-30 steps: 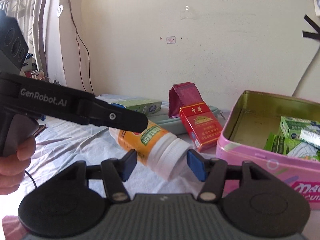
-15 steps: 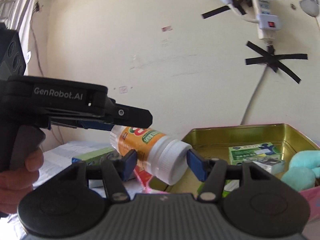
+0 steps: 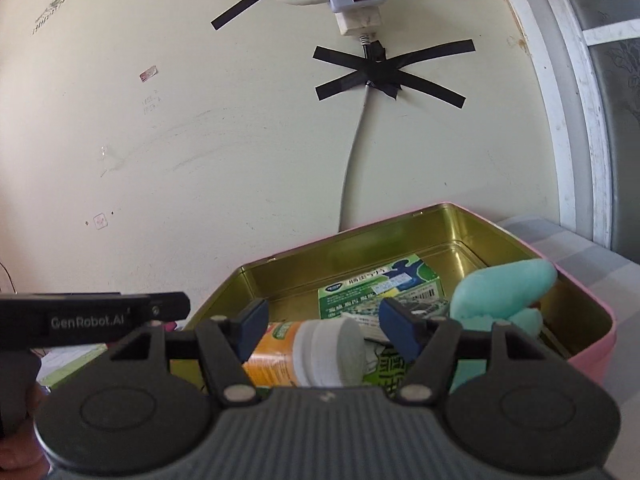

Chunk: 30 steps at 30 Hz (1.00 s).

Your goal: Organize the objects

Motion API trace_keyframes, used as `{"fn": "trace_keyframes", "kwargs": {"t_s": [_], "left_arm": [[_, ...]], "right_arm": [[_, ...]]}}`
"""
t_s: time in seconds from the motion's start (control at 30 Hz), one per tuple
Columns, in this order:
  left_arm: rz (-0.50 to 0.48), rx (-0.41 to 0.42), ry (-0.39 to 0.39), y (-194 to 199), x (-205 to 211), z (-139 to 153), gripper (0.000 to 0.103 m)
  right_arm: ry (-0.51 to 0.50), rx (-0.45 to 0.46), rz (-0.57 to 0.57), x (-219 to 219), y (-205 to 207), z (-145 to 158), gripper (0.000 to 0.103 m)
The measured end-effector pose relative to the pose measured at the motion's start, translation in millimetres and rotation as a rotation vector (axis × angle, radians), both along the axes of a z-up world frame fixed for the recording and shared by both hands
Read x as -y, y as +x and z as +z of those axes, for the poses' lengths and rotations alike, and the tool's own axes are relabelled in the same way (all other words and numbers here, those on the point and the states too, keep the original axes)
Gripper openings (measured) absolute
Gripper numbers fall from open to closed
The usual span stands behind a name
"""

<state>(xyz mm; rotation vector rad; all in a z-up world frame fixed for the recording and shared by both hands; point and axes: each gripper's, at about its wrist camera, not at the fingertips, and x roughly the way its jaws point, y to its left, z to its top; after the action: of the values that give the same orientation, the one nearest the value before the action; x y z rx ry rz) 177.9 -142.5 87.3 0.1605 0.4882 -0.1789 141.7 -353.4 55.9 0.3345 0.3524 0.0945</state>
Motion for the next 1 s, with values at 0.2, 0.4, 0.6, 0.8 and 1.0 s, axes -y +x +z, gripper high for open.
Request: {"fn": "trace_keyframes", "kwargs": {"t_s": [0.2, 0.4, 0.6, 0.8, 1.0], "left_arm": [[0.040, -0.020, 0.010, -14.1, -19.0, -2.6, 0.081], [0.070, -0.008, 0.029, -24.1, -26.8, -3.3, 0.082], [0.132, -0.013, 0.040, -29.5, -50.3, -6.7, 0.082], [0.183, -0.027, 0.018, -44.7, -95.1, -20.8, 0.082], [0.299, -0.080, 0.000, -65.5, -166.5, -53.3, 0.082]], "right_arm": [[-0.035, 0.016, -0.008, -4.8, -1.7, 0.3, 0.064], [-0.025, 0.023, -0.022, -2.1, -2.9, 0.0, 0.064], [-0.050, 0.015, -0.042, -4.5, -0.4, -4.1, 0.064], [-0.086, 0.028, -0.094, -6.3, -1.5, -8.5, 0.064], [-0.111, 0.071, -0.098, -13.6, -7.3, -9.0, 0.064]]}}
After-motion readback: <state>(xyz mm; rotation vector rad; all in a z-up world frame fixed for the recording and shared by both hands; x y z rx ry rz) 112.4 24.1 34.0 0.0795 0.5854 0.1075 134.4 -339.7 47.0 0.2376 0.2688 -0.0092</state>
